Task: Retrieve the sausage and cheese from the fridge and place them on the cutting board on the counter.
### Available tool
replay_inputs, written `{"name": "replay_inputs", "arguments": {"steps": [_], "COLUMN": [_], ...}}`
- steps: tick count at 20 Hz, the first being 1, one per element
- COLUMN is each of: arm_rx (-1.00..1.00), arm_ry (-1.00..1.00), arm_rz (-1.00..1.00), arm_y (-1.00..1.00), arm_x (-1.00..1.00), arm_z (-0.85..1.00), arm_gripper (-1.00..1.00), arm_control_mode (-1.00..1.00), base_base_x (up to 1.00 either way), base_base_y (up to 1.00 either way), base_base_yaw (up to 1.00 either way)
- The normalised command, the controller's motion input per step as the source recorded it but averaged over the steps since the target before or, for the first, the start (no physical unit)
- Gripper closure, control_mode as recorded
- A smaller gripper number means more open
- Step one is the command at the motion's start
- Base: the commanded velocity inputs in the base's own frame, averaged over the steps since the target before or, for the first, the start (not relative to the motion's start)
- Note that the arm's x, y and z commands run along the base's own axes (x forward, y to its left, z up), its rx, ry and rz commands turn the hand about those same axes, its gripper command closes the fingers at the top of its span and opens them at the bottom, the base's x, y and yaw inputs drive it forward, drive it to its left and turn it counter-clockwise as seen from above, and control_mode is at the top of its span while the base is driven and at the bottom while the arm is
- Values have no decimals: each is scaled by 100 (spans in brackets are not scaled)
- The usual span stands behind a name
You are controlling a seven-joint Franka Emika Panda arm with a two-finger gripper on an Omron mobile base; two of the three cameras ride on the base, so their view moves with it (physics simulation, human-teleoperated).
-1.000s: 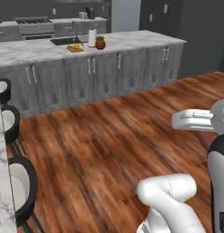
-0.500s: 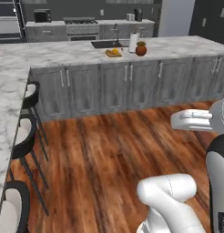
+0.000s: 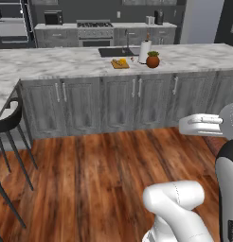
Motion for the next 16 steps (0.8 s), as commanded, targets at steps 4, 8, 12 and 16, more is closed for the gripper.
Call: {"name": "replay_inputs", "arguments": {"steps": [4, 8, 12, 16], "arm_rx": [0, 0, 0, 0], "arm_ry": [0, 0, 0, 0], "arm_rz": [0, 0, 0, 0], "arm_y": [0, 0, 0, 0], "arm_x": [0, 0, 0, 0], "arm_z": [0, 0, 0, 0], "arm_gripper": [100, 100, 100, 100], "arm_control_mode": [100, 100, 100, 100], "base_base_x": [100, 100, 100, 100], "base_base_y": [-100, -71, -40, -63], "base_base_yaw": [0, 16, 35, 42]}}
